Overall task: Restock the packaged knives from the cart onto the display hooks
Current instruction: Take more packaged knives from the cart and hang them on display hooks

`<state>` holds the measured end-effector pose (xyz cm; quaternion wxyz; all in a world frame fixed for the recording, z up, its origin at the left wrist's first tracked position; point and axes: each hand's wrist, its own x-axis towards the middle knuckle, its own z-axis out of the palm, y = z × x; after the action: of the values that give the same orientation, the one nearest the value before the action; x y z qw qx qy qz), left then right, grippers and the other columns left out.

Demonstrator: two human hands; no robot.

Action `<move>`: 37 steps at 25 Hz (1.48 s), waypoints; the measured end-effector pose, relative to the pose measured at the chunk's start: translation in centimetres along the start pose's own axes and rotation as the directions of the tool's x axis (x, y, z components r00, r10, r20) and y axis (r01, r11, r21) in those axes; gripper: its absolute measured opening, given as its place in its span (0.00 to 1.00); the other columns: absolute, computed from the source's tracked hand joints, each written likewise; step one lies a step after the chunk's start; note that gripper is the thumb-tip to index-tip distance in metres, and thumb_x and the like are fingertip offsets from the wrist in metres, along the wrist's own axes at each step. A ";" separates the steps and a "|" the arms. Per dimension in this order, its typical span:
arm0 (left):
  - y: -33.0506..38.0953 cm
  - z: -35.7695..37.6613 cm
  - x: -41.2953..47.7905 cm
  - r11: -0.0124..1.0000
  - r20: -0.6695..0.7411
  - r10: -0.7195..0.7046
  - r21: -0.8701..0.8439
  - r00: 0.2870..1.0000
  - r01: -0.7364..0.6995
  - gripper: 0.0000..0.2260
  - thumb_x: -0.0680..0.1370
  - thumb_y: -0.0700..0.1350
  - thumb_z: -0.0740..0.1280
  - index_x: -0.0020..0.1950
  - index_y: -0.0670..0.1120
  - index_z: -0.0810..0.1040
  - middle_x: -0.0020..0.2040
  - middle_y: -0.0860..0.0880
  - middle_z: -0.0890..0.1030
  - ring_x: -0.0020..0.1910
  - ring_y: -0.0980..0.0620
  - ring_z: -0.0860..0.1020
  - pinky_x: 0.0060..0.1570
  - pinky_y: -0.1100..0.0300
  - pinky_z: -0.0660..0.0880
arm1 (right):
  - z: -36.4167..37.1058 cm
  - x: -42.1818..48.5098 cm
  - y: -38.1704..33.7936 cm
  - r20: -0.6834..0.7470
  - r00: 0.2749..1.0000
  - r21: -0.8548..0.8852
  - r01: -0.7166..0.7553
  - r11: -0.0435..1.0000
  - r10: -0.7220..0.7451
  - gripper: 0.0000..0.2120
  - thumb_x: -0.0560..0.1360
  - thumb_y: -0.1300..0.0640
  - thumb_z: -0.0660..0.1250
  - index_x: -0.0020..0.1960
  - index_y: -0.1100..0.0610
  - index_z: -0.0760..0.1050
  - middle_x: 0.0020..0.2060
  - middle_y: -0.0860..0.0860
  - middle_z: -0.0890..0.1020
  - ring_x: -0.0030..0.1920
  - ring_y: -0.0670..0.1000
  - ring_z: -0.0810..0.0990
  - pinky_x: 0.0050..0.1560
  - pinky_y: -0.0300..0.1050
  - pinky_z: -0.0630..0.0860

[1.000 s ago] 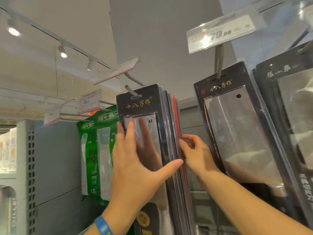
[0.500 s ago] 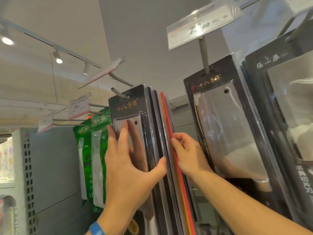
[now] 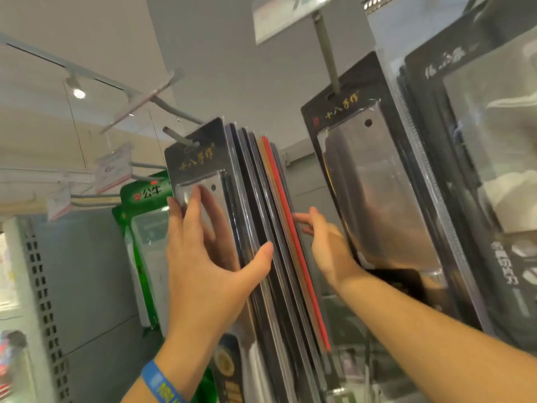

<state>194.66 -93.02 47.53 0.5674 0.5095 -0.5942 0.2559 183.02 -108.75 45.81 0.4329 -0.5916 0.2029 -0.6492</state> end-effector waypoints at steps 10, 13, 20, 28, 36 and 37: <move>-0.7 -0.4 0.0 1.000 0.025 0.002 0.021 1.000 -0.002 0.50 0.61 0.74 0.73 0.76 0.68 0.49 0.73 0.47 0.65 0.71 0.40 0.69 0.64 0.40 0.73 | 0.8 -2.6 -1.0 0.028 1.000 0.017 -0.004 1.000 0.003 0.14 0.86 0.43 0.53 0.65 0.42 0.74 0.63 0.39 0.75 0.60 0.37 0.74 0.64 0.42 0.66; -0.4 -0.4 -0.5 1.000 0.009 -0.016 -0.006 1.000 0.016 0.50 0.62 0.74 0.72 0.78 0.65 0.52 0.73 0.50 0.66 0.71 0.45 0.69 0.66 0.46 0.73 | 0.4 -5.3 -1.5 0.169 0.984 -0.001 0.053 0.999 -0.052 0.23 0.86 0.41 0.47 0.81 0.39 0.56 0.82 0.40 0.54 0.79 0.40 0.54 0.79 0.46 0.48; -1.2 -2.5 -3.1 0.977 -0.039 -0.149 -0.160 0.988 0.141 0.34 0.75 0.70 0.59 0.79 0.62 0.55 0.79 0.63 0.55 0.78 0.63 0.52 0.77 0.48 0.56 | -2.7 -15.4 0.0 0.260 0.951 -0.039 0.182 0.983 -0.165 0.26 0.83 0.39 0.49 0.80 0.33 0.49 0.74 0.20 0.53 0.74 0.24 0.49 0.73 0.31 0.48; -1.8 -3.0 -8.2 0.953 -0.014 -0.210 -0.226 0.978 0.201 0.23 0.81 0.55 0.63 0.76 0.58 0.64 0.74 0.60 0.68 0.71 0.63 0.67 0.64 0.67 0.69 | -6.9 -18.7 1.6 0.021 0.994 -0.192 0.105 0.976 -0.103 0.14 0.84 0.51 0.61 0.66 0.36 0.72 0.55 0.30 0.81 0.57 0.32 0.79 0.51 0.23 0.72; 4.0 1.4 -8.9 0.867 0.188 -0.167 -0.439 0.968 0.235 0.16 0.77 0.63 0.64 0.44 0.53 0.84 0.25 0.46 0.75 0.25 0.53 0.73 0.27 0.54 0.72 | -10.4 -15.0 -4.1 -0.195 0.879 -0.490 0.296 0.820 -0.434 0.07 0.78 0.51 0.69 0.44 0.39 0.78 0.40 0.41 0.83 0.38 0.41 0.81 0.37 0.28 0.72; 4.9 2.1 -8.9 0.847 0.229 -0.153 -0.471 0.961 0.247 0.15 0.73 0.63 0.63 0.47 0.57 0.84 0.29 0.50 0.79 0.28 0.55 0.77 0.31 0.54 0.77 | -10.8 -14.3 -5.0 -0.202 0.850 -0.539 0.317 0.780 -0.486 0.07 0.78 0.51 0.69 0.46 0.39 0.76 0.42 0.40 0.81 0.41 0.41 0.80 0.39 0.27 0.71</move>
<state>187.97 -90.36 40.06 0.6455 0.4276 -0.6327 -0.0133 170.16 -97.23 38.87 0.0787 -0.5931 0.2962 -0.7445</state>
